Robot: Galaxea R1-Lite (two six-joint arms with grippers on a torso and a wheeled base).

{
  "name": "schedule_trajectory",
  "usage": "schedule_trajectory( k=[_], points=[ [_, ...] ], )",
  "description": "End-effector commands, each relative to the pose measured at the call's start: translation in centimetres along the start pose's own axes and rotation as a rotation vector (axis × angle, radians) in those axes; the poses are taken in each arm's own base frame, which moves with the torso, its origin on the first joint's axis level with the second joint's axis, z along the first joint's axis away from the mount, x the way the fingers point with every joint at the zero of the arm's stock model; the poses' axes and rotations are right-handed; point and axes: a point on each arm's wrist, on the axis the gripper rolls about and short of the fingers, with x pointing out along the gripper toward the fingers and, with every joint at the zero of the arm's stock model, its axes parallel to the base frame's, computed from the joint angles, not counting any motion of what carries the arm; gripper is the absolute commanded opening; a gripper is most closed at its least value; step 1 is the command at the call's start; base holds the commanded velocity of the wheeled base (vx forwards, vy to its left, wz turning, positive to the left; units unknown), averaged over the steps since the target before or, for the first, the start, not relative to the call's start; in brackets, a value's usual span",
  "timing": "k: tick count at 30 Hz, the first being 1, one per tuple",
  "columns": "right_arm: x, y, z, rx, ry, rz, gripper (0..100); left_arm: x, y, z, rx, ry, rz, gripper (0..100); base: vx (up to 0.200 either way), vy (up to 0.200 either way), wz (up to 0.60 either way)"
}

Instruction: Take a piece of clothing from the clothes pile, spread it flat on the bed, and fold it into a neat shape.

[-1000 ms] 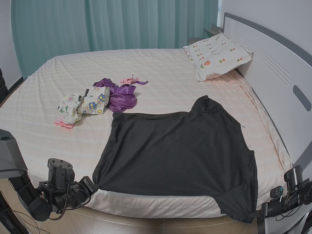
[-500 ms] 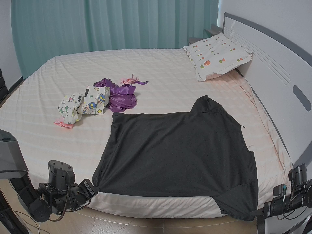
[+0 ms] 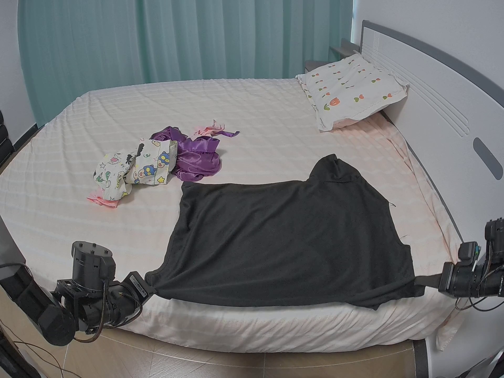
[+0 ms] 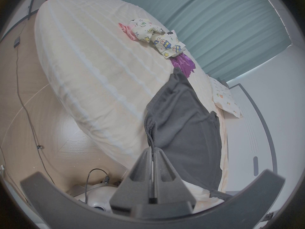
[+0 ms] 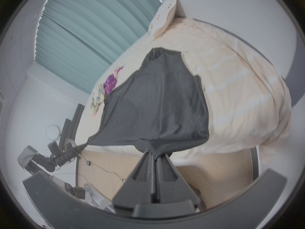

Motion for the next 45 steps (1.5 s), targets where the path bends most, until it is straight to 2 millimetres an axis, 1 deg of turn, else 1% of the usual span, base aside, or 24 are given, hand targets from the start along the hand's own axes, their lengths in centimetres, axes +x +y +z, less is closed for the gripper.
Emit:
schedule_trajectory(
  k=[1,3,4,7,13,20,26,27,29,38,45],
  points=[
    [-0.6,1.5,3.5,-0.019,-0.122,0.045,0,-1.5,-2.6,2.2,-0.046,-0.062,-0.023,0,0.000,0.000,0.00],
    [-0.5,1.7,4.0,-0.026,-0.135,0.050,0,-1.5,-3.1,2.6,-0.047,-0.008,0.051,0,0.000,0.000,0.00],
    [-0.5,1.7,4.0,-0.028,-0.132,0.053,0,-1.4,-3.3,2.7,-0.046,0.021,0.100,0,0.000,0.000,0.00],
    [-0.5,1.7,3.8,-0.027,-0.128,0.053,0,-1.0,-3.4,2.7,-0.044,0.072,0.161,0,0.000,0.000,0.00],
    [-0.7,1.4,3.0,-0.017,-0.115,0.045,0,-0.3,-3.0,2.2,-0.053,0.154,0.164,0,0.000,0.000,0.00],
    [-0.8,1.2,2.3,-0.013,-0.095,0.035,0,0.2,-2.3,1.6,-0.048,0.181,0.203,0,0.000,0.000,0.00],
    [-1.8,1.1,0.8,-0.011,-0.088,0.031,0,-0.4,-1.2,0.8,-0.042,0.204,0.234,0,0.000,0.000,0.00],
    [-2.0,1.1,0.4,-0.011,-0.084,0.028,0,-0.5,-1.0,0.4,-0.035,0.216,0.243,0,0.000,0.000,0.00],
    [-2.3,1.2,0.1,-0.009,-0.076,0.024,0,-0.8,-0.7,0.2,-0.033,0.220,0.245,0,0.000,0.000,0.00],
    [-3.7,1.5,-1.2,-0.004,-0.052,0.011,0,-1.2,0.1,-0.4,-0.031,0.241,0.273,0,0.000,0.000,0.00],
    [-4.4,1.5,-2.2,-0.012,-0.034,0.006,0,-1.8,0.3,-0.5,-0.030,0.238,0.267,0,0.000,0.000,0.00]
  ],
)
